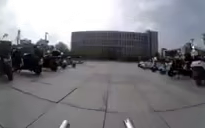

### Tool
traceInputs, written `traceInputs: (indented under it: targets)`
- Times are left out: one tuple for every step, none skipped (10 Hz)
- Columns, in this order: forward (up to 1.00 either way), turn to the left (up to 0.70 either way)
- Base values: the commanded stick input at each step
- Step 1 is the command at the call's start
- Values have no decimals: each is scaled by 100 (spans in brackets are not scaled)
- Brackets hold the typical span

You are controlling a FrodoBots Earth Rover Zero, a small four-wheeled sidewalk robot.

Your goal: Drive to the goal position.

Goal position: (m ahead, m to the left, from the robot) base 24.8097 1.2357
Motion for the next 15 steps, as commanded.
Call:
traceInputs:
  targets:
    - [100, -15]
    - [100, 0]
    - [100, 0]
    - [100, 0]
    - [100, 0]
    - [100, 0]
    - [100, 0]
    - [100, 0]
    - [100, 0]
    - [100, 0]
    - [100, 0]
    - [100, 0]
    - [100, 0]
    - [100, 0]
    - [100, 0]
